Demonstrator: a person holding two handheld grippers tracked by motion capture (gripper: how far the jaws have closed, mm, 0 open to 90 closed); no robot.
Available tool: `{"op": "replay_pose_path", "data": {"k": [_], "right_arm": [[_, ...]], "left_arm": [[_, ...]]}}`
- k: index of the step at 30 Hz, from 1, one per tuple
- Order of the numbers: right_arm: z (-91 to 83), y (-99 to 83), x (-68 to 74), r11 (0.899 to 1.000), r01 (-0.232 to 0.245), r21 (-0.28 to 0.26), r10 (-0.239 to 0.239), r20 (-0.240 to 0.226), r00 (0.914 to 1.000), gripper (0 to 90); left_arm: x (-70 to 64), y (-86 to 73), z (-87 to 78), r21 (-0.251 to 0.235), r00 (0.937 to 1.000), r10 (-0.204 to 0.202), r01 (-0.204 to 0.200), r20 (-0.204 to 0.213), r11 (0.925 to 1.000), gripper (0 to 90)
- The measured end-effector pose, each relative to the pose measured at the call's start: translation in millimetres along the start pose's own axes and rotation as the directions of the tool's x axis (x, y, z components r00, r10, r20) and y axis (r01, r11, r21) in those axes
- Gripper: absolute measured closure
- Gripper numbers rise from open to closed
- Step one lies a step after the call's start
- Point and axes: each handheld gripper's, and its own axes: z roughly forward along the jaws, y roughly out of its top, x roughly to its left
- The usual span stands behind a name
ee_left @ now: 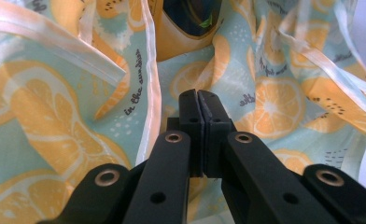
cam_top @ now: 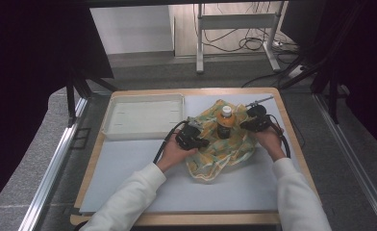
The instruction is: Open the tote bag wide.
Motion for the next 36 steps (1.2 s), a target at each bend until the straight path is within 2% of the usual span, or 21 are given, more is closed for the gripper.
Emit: {"op": "replay_pose_path", "data": {"k": [2, 6, 8, 10, 16, 23, 30, 33, 36], "right_arm": [[-2.7, -12.8, 7.8, 0.999, 0.036, 0.028, -0.036, -0.004, 0.9993, 88.9], [-0.8, -31.3, 10.8, 0.996, 0.038, 0.075, -0.037, -0.018, 0.9991, 89.0], [1.7, -36.0, 12.4, 0.994, 0.048, 0.099, -0.047, -0.018, 0.9988, 88.9], [2.6, -37.1, 14.5, 0.993, 0.061, 0.1, -0.06, -0.016, 0.9981, 88.9], [-4.9, -31.1, 21.4, 0.997, 0.07, 0.039, -0.069, -0.033, 0.9971, 88.9], [-22.9, -29.4, 28.0, 0.995, 0.093, -0.022, -0.094, -0.052, 0.9942, 88.9], [-43.7, -34.2, 29.1, 0.993, 0.111, -0.048, -0.114, -0.052, 0.9922, 87.9], [-50.7, -39.0, 30.7, 0.992, 0.112, -0.056, -0.115, -0.053, 0.9919, 87.4], [-55.4, -43.5, 31.1, 0.991, 0.122, -0.061, -0.125, -0.054, 0.9907, 87.1]], "left_arm": [[-0.7, 0.0, -1.0, -0.004, 1.0, -0.005, 0.005, -0.003, 1.0, 89.3], [-0.1, 0.3, -1.4, -0.007, 1.0, -0.007, 0.007, -0.003, 0.9999, 89.0], [0.1, 0.2, -0.6, -0.006, 1.0, -0.007, 0.007, -0.003, 1.0, 88.9], [0.2, 0.1, -0.6, -0.008, 1.0, -0.006, 0.006, -0.004, 1.0, 88.9], [0.8, -1.2, -12.5, -0.043, 0.9999, 0.005, -0.006, -0.014, 0.999, 88.7], [0.5, -6.1, -47.5, -0.124, 0.9992, 0.023, -0.027, -0.034, 0.9919, 88.5], [1.4, -15.1, -73.8, -0.164, 0.9996, 0.006, -0.01, -0.027, 0.9864, 87.3], [-2.4, -21.4, -82.1, -0.169, 0.9991, 0.014, -0.02, -0.04, 0.9855, 84.1], [-8.3, -30.7, -90.6, -0.172, 0.998, 0.028, -0.037, -0.056, 0.9844, 76.2]]}}
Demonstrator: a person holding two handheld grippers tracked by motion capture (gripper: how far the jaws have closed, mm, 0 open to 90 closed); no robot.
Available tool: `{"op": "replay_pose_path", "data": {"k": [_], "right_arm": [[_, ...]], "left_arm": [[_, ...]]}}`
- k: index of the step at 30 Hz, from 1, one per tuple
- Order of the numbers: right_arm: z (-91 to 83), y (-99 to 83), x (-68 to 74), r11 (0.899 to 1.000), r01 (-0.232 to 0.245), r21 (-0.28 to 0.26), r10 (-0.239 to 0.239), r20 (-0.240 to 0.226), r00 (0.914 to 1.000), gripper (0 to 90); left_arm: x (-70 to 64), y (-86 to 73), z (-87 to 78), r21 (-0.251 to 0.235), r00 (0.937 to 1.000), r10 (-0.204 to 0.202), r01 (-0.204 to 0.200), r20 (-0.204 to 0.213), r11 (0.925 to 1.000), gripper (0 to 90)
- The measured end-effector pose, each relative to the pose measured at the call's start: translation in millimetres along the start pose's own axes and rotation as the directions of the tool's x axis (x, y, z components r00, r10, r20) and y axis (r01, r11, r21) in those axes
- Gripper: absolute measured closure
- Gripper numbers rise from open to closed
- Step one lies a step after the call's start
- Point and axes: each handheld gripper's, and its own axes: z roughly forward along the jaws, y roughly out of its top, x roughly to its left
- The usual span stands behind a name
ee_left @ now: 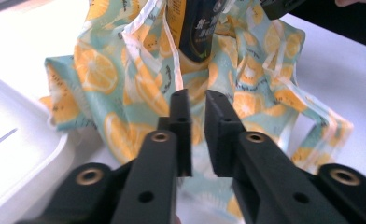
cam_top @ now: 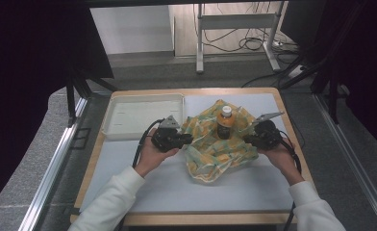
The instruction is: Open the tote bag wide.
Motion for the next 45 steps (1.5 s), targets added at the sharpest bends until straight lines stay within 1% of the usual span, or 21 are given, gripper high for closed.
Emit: {"op": "replay_pose_path", "data": {"k": [2, 5, 7, 9, 11, 12, 14, 18, 20, 22, 25, 29, 34, 37, 45], "right_arm": [[-3.4, -2.0, 0.6, 1.0, -0.002, -0.005, 0.002, -0.002, 1.0, 87.1], [-8.5, -3.5, 1.3, 1.0, -0.002, -0.016, 0.002, -0.003, 1.0, 86.8], [-11.2, -4.1, 1.7, 1.0, 0.0, -0.022, 0.0, -0.002, 1.0, 85.7], [-12.6, -4.9, 2.0, 1.0, 0.008, -0.025, -0.007, 0.003, 1.0, 83.2], [-13.1, -5.6, 2.6, 1.0, 0.012, -0.027, -0.012, 0.013, 0.9998, 78.5], [-13.3, -5.7, 2.6, 1.0, 0.015, -0.027, -0.014, 0.015, 0.9998, 76.3], [-13.8, -5.6, 3.4, 1.0, 0.011, -0.029, -0.01, 0.019, 0.9998, 72.7], [-15.2, -4.1, 5.8, 0.999, 0.01, -0.043, -0.009, 0.019, 0.9998, 68.2], [-15.5, -3.5, 7.0, 0.999, 0.015, -0.049, -0.014, 0.02, 0.9997, 66.1], [-16.3, -3.3, 7.8, 0.999, 0.016, -0.05, -0.015, 0.016, 0.9998, 63.2], [-18.6, -3.1, 8.8, 0.998, 0.018, -0.059, -0.017, 0.013, 0.9998, 58.4], [-23.2, -1.4, 8.7, 0.997, 0.013, -0.072, -0.012, 0.008, 0.9999, 53.1], [-27.4, 5.7, 10.6, 0.997, 0.014, -0.081, -0.013, 0.015, 0.9998, 48.8], [-27.4, 11.9, 12.2, 0.996, 0.019, -0.085, -0.018, 0.018, 0.9997, 46.5], [-23.2, 29.4, 17.7, 0.995, 0.04, -0.092, -0.039, 0.016, 0.9991, 41.8]], "left_arm": [[-4.8, -6.9, -8.6, -0.006, 0.9997, 0.018, -0.018, -0.015, 0.9998, 72.6], [-11.1, -19.8, -23.4, 0.002, 0.9977, 0.049, -0.049, -0.048, 0.9988, 67.3], [-12.5, -31.9, -34.1, 0.005, 0.9968, 0.051, -0.051, -0.061, 0.9987, 63.2], [-11.8, -44.4, -43.0, 0.002, 0.9973, 0.029, -0.029, -0.067, 0.9996, 59.0], [-10.5, -54.2, -48.8, 0.009, 0.9961, 0.023, -0.023, -0.085, 0.9997, 55.0], [-9.7, -58.1, -50.3, 0.006, 0.9958, 0.013, -0.012, -0.09, 0.9999, 53.6], [-7.2, -63.1, -51.3, 0.018, 0.9958, 0.005, -0.004, -0.092, 0.9998, 51.4], [-6.4, -66.7, -48.1, 0.046, 0.9946, -0.003, 0.008, -0.103, 0.9989, 45.8], [-7.3, -67.7, -46.1, 0.061, 0.9936, -0.003, 0.01, -0.113, 0.9981, 40.7], [-8.6, -68.7, -45.2, 0.069, 0.992, 0.0, 0.009, -0.126, 0.9976, 37.1], [-10.4, -70.4, -45.5, 0.071, 0.9921, -0.007, 0.016, -0.125, 0.9974, 34.6], [-11.7, -73.2, -46.4, 0.076, 0.9921, -0.008, 0.018, -0.125, 0.997, 33.7], [-9.3, -75.4, -45.8, 0.089, 0.9919, -0.011, 0.023, -0.127, 0.9957, 33.3], [-9.9, -75.5, -45.8, 0.097, 0.9932, -0.015, 0.027, -0.116, 0.9949, 33.7], [-10.7, -75.5, -47.4, 0.096, 0.9938, -0.016, 0.027, -0.11, 0.995, 33.7]]}}
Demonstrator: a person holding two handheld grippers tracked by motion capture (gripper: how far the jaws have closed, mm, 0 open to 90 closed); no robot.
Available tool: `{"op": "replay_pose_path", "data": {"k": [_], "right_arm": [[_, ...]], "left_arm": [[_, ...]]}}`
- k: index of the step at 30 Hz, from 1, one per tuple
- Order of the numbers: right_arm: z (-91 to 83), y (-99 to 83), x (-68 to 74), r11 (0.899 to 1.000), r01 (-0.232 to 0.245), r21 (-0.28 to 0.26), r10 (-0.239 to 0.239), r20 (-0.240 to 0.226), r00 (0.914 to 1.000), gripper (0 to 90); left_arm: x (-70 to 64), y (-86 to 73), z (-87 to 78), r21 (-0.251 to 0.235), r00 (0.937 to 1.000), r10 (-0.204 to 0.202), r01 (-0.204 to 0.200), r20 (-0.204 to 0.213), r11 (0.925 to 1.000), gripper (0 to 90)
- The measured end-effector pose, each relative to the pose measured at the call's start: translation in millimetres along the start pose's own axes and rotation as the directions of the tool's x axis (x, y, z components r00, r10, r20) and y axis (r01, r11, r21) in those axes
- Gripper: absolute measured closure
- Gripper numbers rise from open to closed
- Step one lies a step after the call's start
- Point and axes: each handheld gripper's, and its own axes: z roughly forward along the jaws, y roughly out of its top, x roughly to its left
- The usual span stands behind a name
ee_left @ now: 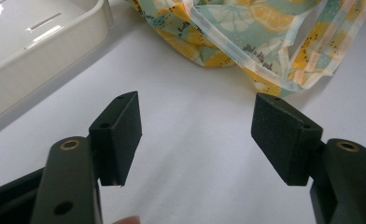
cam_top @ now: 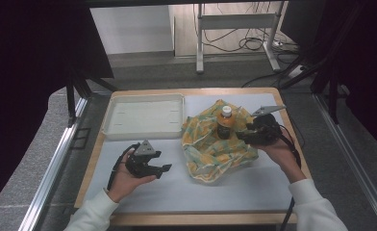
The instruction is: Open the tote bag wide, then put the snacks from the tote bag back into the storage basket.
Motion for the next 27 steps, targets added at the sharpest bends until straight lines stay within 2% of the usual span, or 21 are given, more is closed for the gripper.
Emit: {"op": "replay_pose_path", "data": {"k": [7, 14, 20, 27], "right_arm": [[5.1, 16.7, 2.6, 1.0, 0.011, 0.001, -0.011, 0.015, 0.9998, 36.7], [10.5, 28.1, 2.1, 1.0, -0.012, 0.001, 0.011, 0.043, 0.999, 32.3], [12.5, 30.7, -0.7, 1.0, -0.018, 0.007, 0.018, 0.037, 0.9991, 31.9], [19.9, 30.4, -8.8, 0.999, -0.048, 0.021, 0.047, 0.036, 0.9982, 31.3]], "left_arm": [[-1.2, 0.2, 0.9, 0.006, 1.0, 0.004, -0.004, 0.006, 1.0, 33.4], [0.1, -0.4, -0.8, 0.0, 0.9999, 0.003, -0.003, 0.01, 1.0, 32.9], [1.0, -0.2, 0.5, 0.001, 0.9999, 0.001, -0.001, 0.014, 1.0, 32.7], [0.3, 0.1, 1.4, 0.004, 0.9999, 0.001, -0.001, 0.011, 1.0, 32.4]]}}
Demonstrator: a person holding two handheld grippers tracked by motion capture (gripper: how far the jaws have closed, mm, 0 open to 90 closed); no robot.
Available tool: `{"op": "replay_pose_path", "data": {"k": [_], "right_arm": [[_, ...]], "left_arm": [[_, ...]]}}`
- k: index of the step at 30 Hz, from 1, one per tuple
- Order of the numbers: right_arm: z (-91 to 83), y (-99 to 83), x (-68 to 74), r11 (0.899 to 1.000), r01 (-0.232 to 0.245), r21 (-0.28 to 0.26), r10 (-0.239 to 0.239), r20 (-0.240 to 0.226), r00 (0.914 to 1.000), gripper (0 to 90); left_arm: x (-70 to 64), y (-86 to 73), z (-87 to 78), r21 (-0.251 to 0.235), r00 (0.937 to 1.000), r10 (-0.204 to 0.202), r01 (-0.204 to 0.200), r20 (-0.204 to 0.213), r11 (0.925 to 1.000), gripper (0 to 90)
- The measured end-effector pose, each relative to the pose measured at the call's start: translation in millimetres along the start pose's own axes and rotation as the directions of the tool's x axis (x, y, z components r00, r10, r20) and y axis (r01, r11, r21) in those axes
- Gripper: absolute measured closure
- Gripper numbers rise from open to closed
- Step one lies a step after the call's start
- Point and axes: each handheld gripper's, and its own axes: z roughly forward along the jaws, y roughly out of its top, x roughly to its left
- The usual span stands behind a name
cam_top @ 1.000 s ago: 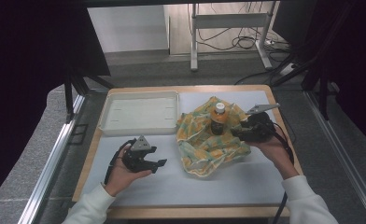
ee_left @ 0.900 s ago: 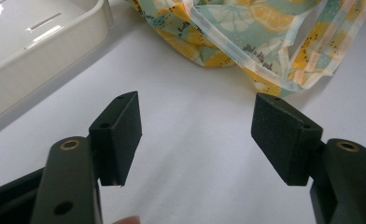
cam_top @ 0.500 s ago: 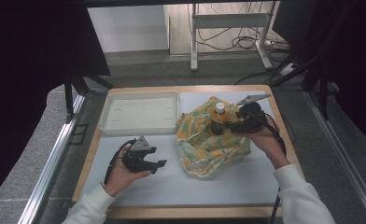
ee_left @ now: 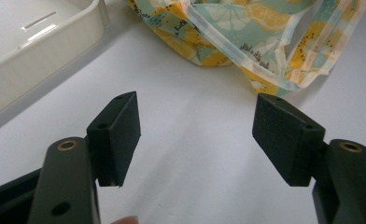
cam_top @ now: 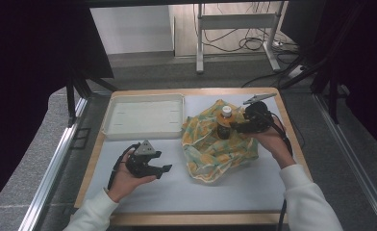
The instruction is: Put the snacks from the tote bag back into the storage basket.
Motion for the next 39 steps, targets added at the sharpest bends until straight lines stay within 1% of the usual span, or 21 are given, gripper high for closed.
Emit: {"op": "replay_pose_path", "data": {"k": [3, 6, 10, 14, 29, 35, 39], "right_arm": [[2.9, 0.6, -2.7, 1.0, -0.009, 0.008, 0.009, -0.002, 1.0, 31.0], [4.9, 3.0, -2.4, 1.0, -0.007, 0.015, 0.007, -0.003, 1.0, 30.7], [8.5, 8.3, 0.1, 1.0, 0.003, 0.023, -0.003, -0.007, 1.0, 30.2], [14.3, 14.2, 3.1, 0.999, 0.013, 0.035, -0.013, -0.009, 0.9999, 29.6], [38.2, 28.9, 9.3, 0.998, 0.01, 0.065, -0.008, -0.027, 0.9996, 26.9], [51.8, 30.5, 11.9, 0.995, 0.013, 0.103, -0.011, -0.021, 0.9997, 26.6], [55.6, 31.6, 13.4, 0.994, 0.028, 0.11, -0.027, -0.011, 0.9996, 29.4]], "left_arm": [[-0.1, -0.1, 0.7, 0.006, 1.0, 0.002, -0.002, 0.001, 1.0, 32.2], [-0.1, 0.1, 0.3, 0.002, 1.0, 0.0, 0.0, 0.007, 1.0, 32.2], [0.8, 0.0, -0.5, -0.003, 0.9998, -0.008, 0.008, 0.016, 1.0, 32.2], [1.2, -0.1, -1.3, -0.006, 0.9998, -0.009, 0.009, 0.015, 0.9999, 32.2], [1.3, -0.3, -0.2, 0.0, 0.9999, -0.005, 0.005, 0.016, 1.0, 31.9], [1.2, -0.3, -0.3, 0.0, 0.9998, -0.003, 0.003, 0.018, 1.0, 31.9], [1.7, -0.4, -0.6, -0.001, 0.9998, -0.005, 0.005, 0.02, 1.0, 31.9]]}}
